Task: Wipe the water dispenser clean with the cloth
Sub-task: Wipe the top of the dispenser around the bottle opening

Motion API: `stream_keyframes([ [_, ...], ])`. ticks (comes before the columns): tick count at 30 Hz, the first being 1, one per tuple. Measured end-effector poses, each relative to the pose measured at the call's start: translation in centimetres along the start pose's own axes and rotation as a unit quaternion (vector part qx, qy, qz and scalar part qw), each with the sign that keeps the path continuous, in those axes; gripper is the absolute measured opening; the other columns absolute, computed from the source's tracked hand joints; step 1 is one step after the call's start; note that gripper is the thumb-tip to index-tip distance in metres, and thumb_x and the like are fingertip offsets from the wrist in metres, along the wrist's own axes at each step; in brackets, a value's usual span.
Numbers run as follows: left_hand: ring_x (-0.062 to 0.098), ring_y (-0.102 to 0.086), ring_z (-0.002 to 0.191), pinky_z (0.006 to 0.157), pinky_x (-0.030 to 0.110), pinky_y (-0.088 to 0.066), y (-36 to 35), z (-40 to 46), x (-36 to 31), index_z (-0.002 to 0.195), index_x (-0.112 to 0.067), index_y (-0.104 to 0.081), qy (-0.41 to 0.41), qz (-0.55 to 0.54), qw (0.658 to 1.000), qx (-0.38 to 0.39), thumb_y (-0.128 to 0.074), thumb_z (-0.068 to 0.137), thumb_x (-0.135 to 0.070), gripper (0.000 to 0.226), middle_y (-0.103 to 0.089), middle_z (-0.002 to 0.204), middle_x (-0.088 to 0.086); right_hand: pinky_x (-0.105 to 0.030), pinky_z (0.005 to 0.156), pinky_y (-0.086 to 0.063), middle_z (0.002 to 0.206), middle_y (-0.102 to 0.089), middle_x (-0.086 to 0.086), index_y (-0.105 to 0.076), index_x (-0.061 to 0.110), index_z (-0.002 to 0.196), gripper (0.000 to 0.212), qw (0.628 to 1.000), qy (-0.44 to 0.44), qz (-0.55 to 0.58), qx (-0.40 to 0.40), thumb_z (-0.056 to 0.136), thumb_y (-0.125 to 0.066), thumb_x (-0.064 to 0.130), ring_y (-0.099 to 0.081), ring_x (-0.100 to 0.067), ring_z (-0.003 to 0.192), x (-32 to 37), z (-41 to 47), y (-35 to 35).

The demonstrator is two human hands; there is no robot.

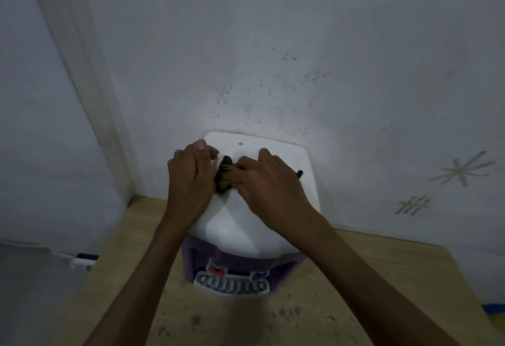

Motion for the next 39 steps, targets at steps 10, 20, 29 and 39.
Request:
stream_keyframes([
  [10, 0.020, -0.065, 0.098, 0.099, 0.054, -0.045, 0.2, -0.1, -0.4, 0.096, -0.021, -0.072, -0.007, 0.009, 1.000, -0.001, -0.018, 0.110, -0.050, 0.063, -0.071, 0.095, -0.011, -0.029, 0.073, -0.021, 0.109, -0.074, 0.005, -0.075, 0.028, 0.118, 0.034, 0.992, -0.025, -0.060, -0.109, 0.093, -0.055, 0.014, -0.052, -0.024, 0.083, 0.4, -5.0, -0.1],
  [20, 0.011, -0.052, 0.103, 0.100, 0.035, -0.023, 0.1, -0.4, -0.7, 0.097, -0.028, -0.065, -0.016, 0.070, 0.997, -0.030, -0.024, 0.109, -0.040, 0.045, -0.058, 0.100, -0.012, -0.033, 0.074, -0.033, 0.111, -0.072, 0.006, -0.072, 0.026, 0.115, 0.028, 0.990, -0.090, -0.006, -0.104, 0.100, -0.050, 0.017, -0.051, -0.025, 0.092, 3.0, -1.9, -1.9],
  [29, 0.012, -0.045, 0.110, 0.098, 0.031, -0.018, 0.1, -0.5, -0.4, 0.104, -0.025, -0.066, -0.012, 0.086, 0.996, -0.036, -0.027, 0.107, -0.039, 0.042, -0.051, 0.110, -0.010, -0.035, 0.066, -0.049, 0.134, -0.068, 0.008, -0.067, 0.027, 0.135, 0.040, 0.983, -0.120, -0.036, -0.134, 0.098, -0.057, 0.016, -0.053, -0.022, 0.084, -1.1, -8.3, -0.8],
  [39, 0.005, -0.040, 0.110, 0.100, 0.034, -0.018, 0.0, -0.5, -0.6, 0.102, -0.036, -0.058, -0.021, 0.086, 0.995, -0.034, -0.028, 0.108, -0.038, 0.030, -0.049, 0.113, -0.013, -0.020, 0.053, -0.030, 0.125, -0.070, 0.017, -0.066, 0.043, 0.132, 0.032, 0.966, -0.251, 0.027, -0.059, 0.106, -0.055, 0.028, -0.048, -0.013, 0.087, -8.5, -7.1, -1.1],
])
Point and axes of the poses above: each hand's wrist, its own z-axis towards the middle knuckle, its own y-axis out of the back of the hand, x = y × z, the point moved 1 cm from there along z, towards the middle knuckle
